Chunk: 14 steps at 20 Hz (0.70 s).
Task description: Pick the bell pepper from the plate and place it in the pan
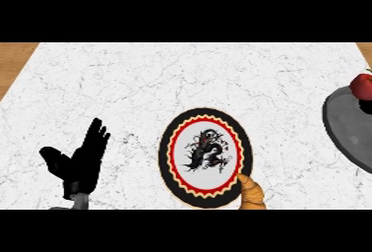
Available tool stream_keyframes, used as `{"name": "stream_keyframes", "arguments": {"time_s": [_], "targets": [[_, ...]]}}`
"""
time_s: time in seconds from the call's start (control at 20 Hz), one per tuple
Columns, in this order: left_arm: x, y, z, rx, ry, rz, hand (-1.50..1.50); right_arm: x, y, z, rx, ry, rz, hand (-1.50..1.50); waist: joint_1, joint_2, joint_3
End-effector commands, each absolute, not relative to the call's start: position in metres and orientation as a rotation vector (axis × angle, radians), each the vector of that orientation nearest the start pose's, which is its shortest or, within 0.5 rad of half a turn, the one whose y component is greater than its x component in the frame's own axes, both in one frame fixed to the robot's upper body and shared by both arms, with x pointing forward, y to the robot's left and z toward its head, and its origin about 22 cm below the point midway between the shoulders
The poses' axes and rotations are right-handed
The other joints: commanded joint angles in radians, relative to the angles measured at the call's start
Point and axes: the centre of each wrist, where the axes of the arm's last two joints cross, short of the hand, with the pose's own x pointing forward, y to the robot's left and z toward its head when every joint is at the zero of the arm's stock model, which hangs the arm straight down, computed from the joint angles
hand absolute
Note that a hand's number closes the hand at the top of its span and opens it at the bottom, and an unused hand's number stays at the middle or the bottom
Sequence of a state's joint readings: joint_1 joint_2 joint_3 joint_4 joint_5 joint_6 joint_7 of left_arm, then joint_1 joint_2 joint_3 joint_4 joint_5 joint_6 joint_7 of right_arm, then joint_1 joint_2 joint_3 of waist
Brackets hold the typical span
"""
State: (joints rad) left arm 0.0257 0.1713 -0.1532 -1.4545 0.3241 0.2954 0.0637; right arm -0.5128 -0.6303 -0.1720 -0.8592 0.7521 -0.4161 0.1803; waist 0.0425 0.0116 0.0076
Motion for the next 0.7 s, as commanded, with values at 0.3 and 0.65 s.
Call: {"name": "stream_keyframes", "arguments": {"time_s": [0.3,0.65], "targets": [[0.235,0.236,-0.043,0.024,-1.248,0.209,0.0,0.352,-0.462,0.064,-1.326,-1.101,0.44,-1.5,0.018,0.017,-0.002],[0.226,0.24,-0.039,0.044,-1.249,0.225,0.0,0.363,-0.458,0.078,-1.051,-1.481,0.089,-1.5,0.0,0.006,0.002]]}}
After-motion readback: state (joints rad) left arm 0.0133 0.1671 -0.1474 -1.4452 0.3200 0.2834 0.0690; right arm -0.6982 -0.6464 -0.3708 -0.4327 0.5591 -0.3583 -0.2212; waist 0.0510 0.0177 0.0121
